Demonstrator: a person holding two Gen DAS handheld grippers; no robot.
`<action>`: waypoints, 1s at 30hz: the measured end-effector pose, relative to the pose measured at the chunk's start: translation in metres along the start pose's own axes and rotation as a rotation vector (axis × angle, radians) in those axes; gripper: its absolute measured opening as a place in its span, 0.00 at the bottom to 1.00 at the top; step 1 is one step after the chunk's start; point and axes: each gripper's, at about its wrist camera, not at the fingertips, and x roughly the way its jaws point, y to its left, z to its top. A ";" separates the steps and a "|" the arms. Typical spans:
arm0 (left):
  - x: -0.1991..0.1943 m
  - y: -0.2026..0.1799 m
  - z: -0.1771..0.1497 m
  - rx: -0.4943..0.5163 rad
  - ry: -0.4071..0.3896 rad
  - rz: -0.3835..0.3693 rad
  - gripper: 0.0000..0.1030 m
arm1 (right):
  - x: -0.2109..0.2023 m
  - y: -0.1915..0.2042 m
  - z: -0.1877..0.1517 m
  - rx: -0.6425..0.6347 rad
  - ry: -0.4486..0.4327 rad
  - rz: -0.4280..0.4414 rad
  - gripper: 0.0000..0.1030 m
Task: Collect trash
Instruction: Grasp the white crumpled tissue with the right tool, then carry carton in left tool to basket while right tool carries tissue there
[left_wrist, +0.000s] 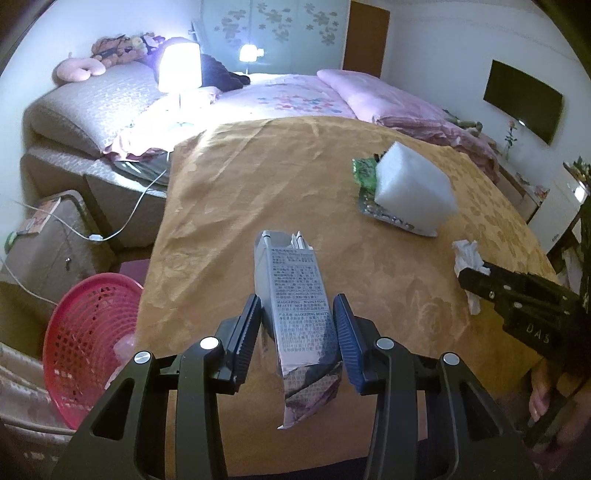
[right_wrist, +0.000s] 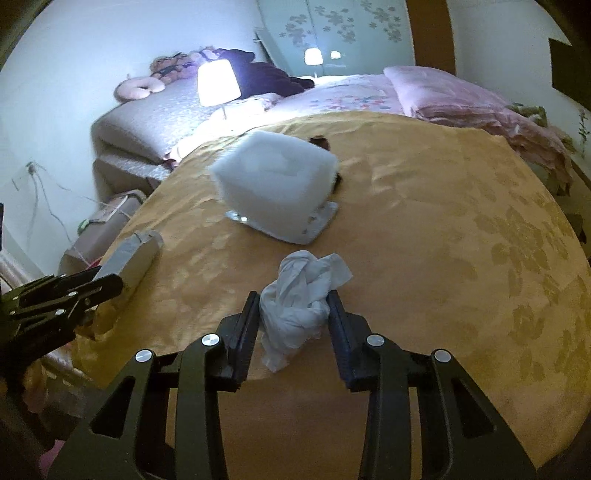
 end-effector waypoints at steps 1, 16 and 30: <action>-0.001 0.001 0.000 -0.002 0.000 0.001 0.38 | 0.001 0.003 -0.001 -0.004 0.002 0.003 0.35; 0.010 0.016 -0.002 -0.062 0.041 -0.012 0.43 | 0.014 0.019 -0.004 -0.041 0.031 0.017 0.35; 0.011 0.009 -0.004 -0.025 0.031 -0.015 0.40 | 0.018 0.028 -0.003 -0.080 0.032 -0.021 0.36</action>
